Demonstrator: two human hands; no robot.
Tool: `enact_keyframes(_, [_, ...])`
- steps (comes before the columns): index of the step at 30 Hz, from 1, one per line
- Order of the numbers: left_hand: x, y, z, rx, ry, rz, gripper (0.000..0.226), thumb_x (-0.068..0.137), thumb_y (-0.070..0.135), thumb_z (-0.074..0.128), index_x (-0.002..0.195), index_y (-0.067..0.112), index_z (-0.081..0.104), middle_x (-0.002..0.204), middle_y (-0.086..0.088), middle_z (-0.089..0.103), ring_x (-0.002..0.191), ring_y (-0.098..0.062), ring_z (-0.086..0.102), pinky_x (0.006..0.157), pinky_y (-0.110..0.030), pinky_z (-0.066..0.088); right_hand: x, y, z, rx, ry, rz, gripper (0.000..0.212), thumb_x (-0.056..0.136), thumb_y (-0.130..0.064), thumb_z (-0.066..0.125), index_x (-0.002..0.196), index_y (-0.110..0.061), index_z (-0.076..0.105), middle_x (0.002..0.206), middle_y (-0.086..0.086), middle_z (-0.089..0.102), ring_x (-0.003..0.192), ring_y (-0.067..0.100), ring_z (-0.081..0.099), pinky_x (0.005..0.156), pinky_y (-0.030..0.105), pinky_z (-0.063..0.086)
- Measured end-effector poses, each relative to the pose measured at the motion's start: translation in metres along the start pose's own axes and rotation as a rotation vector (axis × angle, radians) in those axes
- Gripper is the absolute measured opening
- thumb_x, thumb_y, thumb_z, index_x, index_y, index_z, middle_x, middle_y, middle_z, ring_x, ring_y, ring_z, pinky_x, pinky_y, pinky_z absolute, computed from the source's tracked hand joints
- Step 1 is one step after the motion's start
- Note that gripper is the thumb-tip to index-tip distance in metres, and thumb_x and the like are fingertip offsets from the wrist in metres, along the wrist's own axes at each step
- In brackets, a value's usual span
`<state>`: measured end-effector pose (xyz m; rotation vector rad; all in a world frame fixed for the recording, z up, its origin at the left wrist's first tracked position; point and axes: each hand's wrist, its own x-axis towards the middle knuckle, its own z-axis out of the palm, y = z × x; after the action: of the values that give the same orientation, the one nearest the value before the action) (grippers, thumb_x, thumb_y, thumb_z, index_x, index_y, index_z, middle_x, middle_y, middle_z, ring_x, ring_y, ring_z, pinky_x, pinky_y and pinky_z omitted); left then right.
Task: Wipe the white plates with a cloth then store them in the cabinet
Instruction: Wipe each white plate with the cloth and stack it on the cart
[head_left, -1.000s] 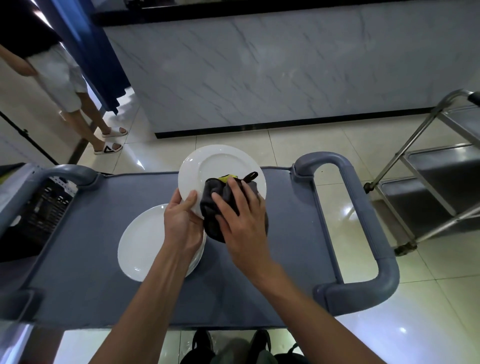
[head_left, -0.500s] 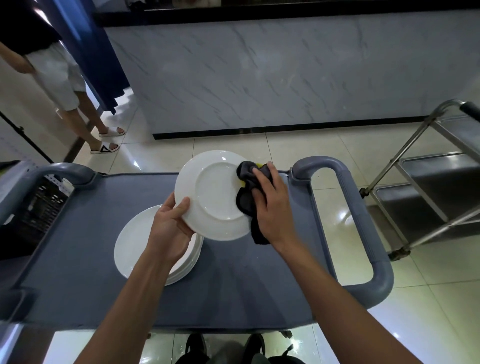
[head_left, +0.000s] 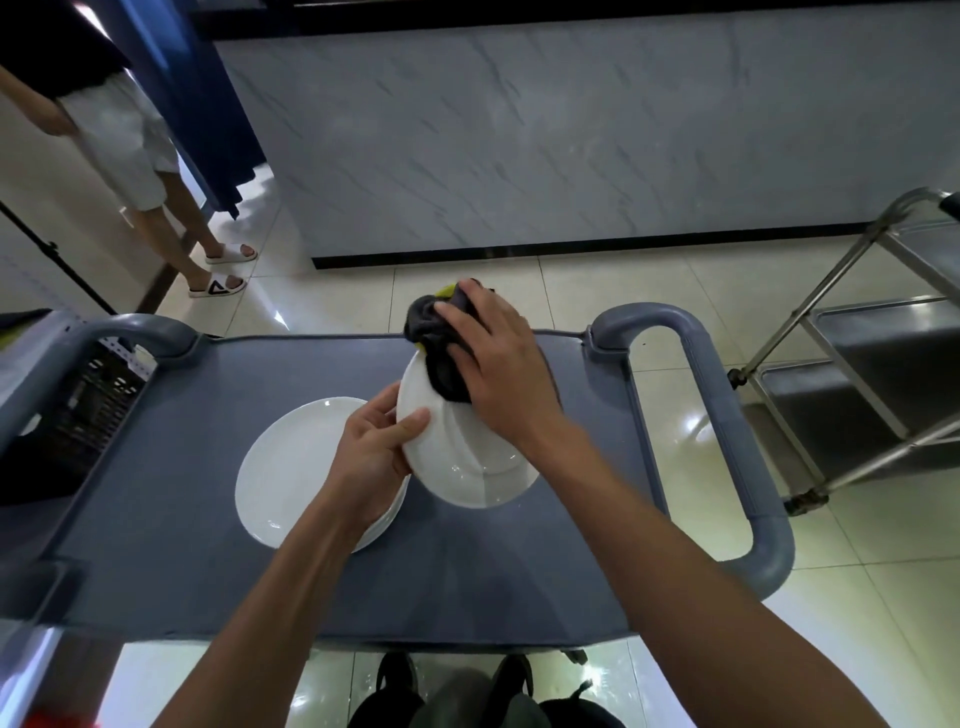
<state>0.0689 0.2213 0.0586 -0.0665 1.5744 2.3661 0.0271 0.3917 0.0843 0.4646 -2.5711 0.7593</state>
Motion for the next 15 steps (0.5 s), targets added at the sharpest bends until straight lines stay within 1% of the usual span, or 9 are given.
enact_keyframes(2, [0.0,-0.003,-0.002,0.013,-0.009,0.001,0.046,0.092,0.003,0.056,0.138,0.006,0.057,0.129,-0.026,0.063,0.111,-0.04,0.063,0.091,-0.05,0.053,-0.003,-0.009,0.006,-0.019,-0.026,-0.06,0.039,0.099,-0.016,0.055,0.138,-0.013,0.059,0.156,0.014,0.039,0.141,0.037,0.038,0.11,0.053,0.035])
enact_keyframes(5, [-0.001,-0.006,-0.005,0.004,-0.008,0.008,0.046,0.092,0.005,0.057,0.138,0.008,0.058,0.129,-0.022,0.065,0.113,-0.039,0.064,0.089,-0.044,0.058,-0.008,-0.014,0.011,-0.027,-0.059,-0.107,0.038,0.1,-0.017,0.054,0.137,-0.015,0.06,0.158,0.012,0.038,0.143,0.036,0.036,0.111,0.054,0.033])
enact_keyframes(8, [-0.002,-0.009,-0.006,0.006,-0.006,0.019,0.044,0.093,0.005,0.058,0.136,0.009,0.059,0.128,-0.022,0.065,0.115,-0.04,0.064,0.088,-0.042,0.058,-0.007,-0.011,0.014,-0.008,-0.04,-0.105,0.036,0.099,-0.017,0.055,0.134,-0.015,0.063,0.155,0.012,0.042,0.14,0.036,0.04,0.108,0.053,0.035])
enact_keyframes(11, [-0.004,-0.012,-0.007,-0.029,0.004,0.03,0.045,0.09,0.002,0.058,0.134,0.007,0.061,0.127,-0.024,0.065,0.113,-0.04,0.065,0.089,-0.043,0.057,0.0,-0.002,0.013,0.031,-0.01,0.0,0.036,0.099,-0.017,0.055,0.134,-0.015,0.062,0.154,0.01,0.043,0.137,0.033,0.042,0.108,0.05,0.036])
enact_keyframes(13, [-0.007,-0.012,-0.009,-0.071,0.034,0.027,0.043,0.087,0.002,0.06,0.129,0.007,0.065,0.121,-0.021,0.068,0.106,-0.036,0.067,0.084,-0.041,0.058,0.007,0.012,0.009,0.09,0.021,0.115,0.036,0.099,-0.016,0.056,0.135,-0.013,0.061,0.152,0.01,0.044,0.134,0.032,0.044,0.111,0.047,0.036])
enact_keyframes(15, [-0.009,-0.01,-0.013,-0.116,0.071,0.023,0.038,0.084,0.003,0.061,0.12,0.011,0.071,0.114,-0.016,0.072,0.1,-0.03,0.069,0.077,-0.038,0.059,0.009,0.027,0.004,0.179,0.049,0.244,0.036,0.1,-0.015,0.056,0.135,-0.012,0.061,0.15,0.009,0.046,0.133,0.029,0.045,0.115,0.038,0.033])
